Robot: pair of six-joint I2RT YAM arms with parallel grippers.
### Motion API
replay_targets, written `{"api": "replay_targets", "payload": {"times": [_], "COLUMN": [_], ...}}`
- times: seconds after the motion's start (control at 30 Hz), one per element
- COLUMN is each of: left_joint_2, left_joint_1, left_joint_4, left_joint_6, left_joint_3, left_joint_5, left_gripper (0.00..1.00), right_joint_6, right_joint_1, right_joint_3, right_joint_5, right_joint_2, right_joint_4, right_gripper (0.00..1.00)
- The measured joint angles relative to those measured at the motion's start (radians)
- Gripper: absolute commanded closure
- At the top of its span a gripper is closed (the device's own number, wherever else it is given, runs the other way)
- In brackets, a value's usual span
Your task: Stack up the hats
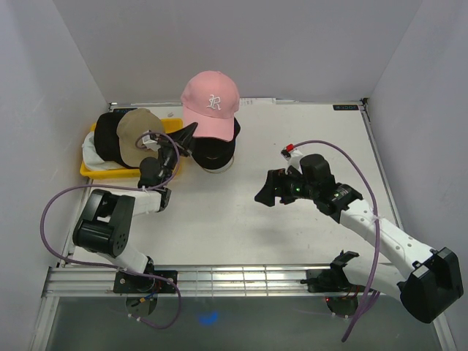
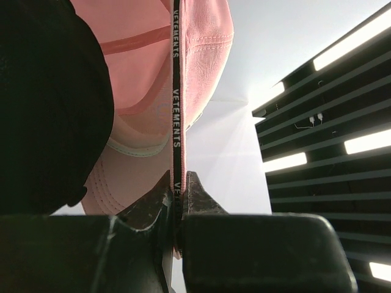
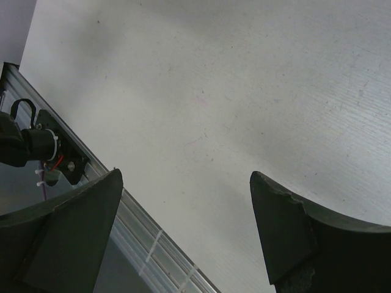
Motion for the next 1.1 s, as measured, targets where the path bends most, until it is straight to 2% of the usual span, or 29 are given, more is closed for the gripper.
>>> {"api": "replay_targets", "payload": {"times": [0.77, 1.1], "left_joint_2": [-0.091, -0.092], "left_joint_1": [-0.023, -0.030], "left_joint_4": [0.005, 0.024], "left_joint_6": [0.012, 0.015], "left_joint_3": [-0.200, -0.272], "left_joint_5": [-0.019, -0.020], "left_gripper": [1.00, 1.00], "right_joint_6": [0.045, 0.045], "right_joint_1": [0.000, 0.000], "right_joint_3": [0.007, 0.055], "right_joint_5": [-0.005, -0.005], "right_joint_2": [-0.030, 0.007], "right_joint_4": [0.000, 0.000], "right_gripper": [0.10, 0.10]}}
